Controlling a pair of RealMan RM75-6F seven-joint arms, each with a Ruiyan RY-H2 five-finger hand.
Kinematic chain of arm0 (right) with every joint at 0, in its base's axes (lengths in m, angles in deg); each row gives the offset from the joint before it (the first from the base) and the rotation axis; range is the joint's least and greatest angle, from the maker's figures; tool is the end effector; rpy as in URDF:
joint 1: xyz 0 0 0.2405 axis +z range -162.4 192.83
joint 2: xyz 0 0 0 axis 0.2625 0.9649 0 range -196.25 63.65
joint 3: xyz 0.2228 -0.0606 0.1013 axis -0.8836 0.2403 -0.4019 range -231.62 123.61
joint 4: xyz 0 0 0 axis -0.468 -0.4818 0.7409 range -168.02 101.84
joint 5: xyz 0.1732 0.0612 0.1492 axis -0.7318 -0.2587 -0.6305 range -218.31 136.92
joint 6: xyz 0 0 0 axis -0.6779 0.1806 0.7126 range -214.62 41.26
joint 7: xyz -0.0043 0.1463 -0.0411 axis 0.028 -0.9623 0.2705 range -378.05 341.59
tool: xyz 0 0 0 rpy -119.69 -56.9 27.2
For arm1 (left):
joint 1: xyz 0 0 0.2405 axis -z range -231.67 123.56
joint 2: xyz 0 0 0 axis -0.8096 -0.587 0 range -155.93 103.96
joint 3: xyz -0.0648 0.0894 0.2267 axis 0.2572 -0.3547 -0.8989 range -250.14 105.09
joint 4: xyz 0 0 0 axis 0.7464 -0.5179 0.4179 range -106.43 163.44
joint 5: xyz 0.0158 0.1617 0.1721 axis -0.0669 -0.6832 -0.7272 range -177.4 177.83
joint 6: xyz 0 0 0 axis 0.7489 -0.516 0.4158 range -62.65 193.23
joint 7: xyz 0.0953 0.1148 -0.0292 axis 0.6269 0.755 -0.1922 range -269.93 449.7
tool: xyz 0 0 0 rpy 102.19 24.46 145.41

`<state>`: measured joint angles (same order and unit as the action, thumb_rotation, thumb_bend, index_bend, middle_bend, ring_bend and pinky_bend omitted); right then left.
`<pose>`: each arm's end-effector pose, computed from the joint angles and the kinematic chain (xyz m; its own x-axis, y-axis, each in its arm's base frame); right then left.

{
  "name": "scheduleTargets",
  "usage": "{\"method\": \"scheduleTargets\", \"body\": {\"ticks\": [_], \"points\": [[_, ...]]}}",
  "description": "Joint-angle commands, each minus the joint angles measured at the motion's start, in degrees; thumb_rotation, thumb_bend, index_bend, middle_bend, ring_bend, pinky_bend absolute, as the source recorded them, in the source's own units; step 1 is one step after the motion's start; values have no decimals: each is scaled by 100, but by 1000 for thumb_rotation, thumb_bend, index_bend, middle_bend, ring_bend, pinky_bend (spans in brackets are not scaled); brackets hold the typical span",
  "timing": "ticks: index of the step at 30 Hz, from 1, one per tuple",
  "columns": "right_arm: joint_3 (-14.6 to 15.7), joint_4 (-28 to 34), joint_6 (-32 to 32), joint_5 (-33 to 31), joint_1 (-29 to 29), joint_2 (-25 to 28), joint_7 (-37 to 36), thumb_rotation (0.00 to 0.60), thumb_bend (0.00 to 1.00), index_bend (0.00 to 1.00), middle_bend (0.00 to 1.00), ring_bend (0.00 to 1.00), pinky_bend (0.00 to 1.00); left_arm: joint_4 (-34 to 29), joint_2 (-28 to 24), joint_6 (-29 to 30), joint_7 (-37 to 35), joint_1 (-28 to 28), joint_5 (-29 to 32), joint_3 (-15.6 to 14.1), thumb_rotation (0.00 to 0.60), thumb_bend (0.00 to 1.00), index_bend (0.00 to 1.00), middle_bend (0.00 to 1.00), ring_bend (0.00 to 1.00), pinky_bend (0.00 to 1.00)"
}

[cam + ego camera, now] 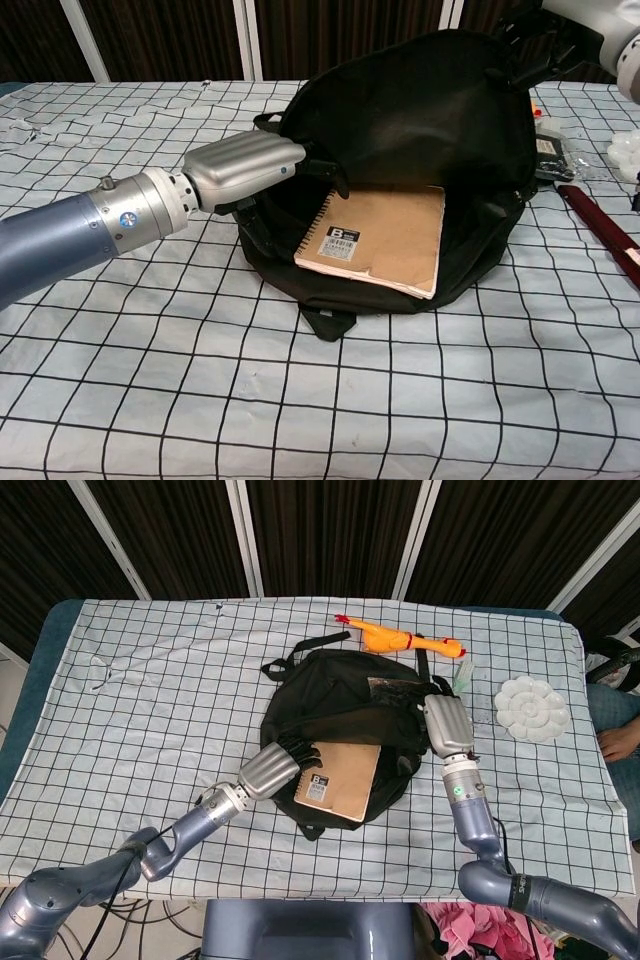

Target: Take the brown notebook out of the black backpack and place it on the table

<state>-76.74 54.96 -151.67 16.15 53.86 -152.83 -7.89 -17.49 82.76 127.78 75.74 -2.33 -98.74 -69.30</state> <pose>-0.1358 -0.3923 0.0310 0.0520 -0.0432 0.9977 -0.9897 -0.1359 0.0457 -0.1041 0.3680 -0.1195 0.4700 0.1118 0.8756 0.5962 -0.7717 -0.2215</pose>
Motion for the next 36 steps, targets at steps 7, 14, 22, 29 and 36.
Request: {"method": "scheduleTargets", "body": {"ticks": [7,14,22,29,36], "points": [[24,-15,-21,-9,10,4,2,600,534,623,470,222,83,378,217,-79,-211,92,92,-113,600,6,305,253,124,205],[65,-36,-52,-16,-4,0,-7,600,535,623,470,222,83,686,379,66,-298,51,-21,-371,600,6,311,262,124,205],[92,-59,-59,-10,14,-20,2,600,535,623,471,222,83,986,595,161,-180,121,-19,-401,600,22,314,265,124,204],[88,-75,-62,-35,19,-13,2,600,535,624,471,222,83,1067,685,121,-272,165,39,-427,600,41,326,272,124,184],[86,-40,-66,-54,15,17,-2,600,536,627,472,222,83,1196,829,142,-222,220,80,-412,600,120,359,332,163,189]]}}
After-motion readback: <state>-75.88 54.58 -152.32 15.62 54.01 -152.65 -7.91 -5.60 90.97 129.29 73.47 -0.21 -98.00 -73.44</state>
